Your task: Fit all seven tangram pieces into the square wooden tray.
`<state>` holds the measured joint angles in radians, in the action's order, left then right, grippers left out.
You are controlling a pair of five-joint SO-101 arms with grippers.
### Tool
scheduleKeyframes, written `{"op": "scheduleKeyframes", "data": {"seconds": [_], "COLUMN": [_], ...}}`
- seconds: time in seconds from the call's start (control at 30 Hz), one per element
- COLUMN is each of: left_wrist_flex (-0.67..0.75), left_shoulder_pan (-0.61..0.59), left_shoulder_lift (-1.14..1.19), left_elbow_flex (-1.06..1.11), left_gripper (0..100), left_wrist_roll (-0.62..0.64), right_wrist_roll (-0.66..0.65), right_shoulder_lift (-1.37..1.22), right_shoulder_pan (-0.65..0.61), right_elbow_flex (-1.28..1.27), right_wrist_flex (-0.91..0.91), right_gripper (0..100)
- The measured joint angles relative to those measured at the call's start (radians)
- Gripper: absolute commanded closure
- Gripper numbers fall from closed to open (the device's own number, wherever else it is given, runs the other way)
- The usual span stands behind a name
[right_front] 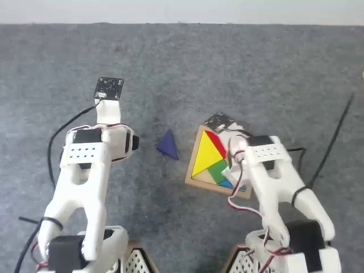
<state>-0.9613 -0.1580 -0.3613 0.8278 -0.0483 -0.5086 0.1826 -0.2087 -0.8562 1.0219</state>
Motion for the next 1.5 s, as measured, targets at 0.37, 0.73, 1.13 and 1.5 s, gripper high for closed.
{"op": "scheduleKeyframes", "data": {"seconds": [0.37,0.73,1.13,1.5], "left_wrist_flex": [0.000,0.000,0.018,0.167], "left_shoulder_pan": [0.000,0.000,0.000,0.002], "left_shoulder_lift": [0.000,0.000,0.000,-0.150], "left_elbow_flex": [0.000,0.000,0.000,0.133], "left_gripper": [79,79,79,79], "left_wrist_roll": [0.000,0.000,0.000,0.000], "right_wrist_roll": [-0.046,-0.012,0.069,0.072], "right_shoulder_lift": [-0.008,0.064,0.979,1.413], "right_shoulder_pan": [-0.025,-0.193,-0.301,0.048], "right_elbow_flex": [-0.005,-0.055,-0.416,-0.568], "right_wrist_flex": [0.002,0.008,0.077,0.133], "right_gripper": [88.7,88.7,88.8,89.0]}}
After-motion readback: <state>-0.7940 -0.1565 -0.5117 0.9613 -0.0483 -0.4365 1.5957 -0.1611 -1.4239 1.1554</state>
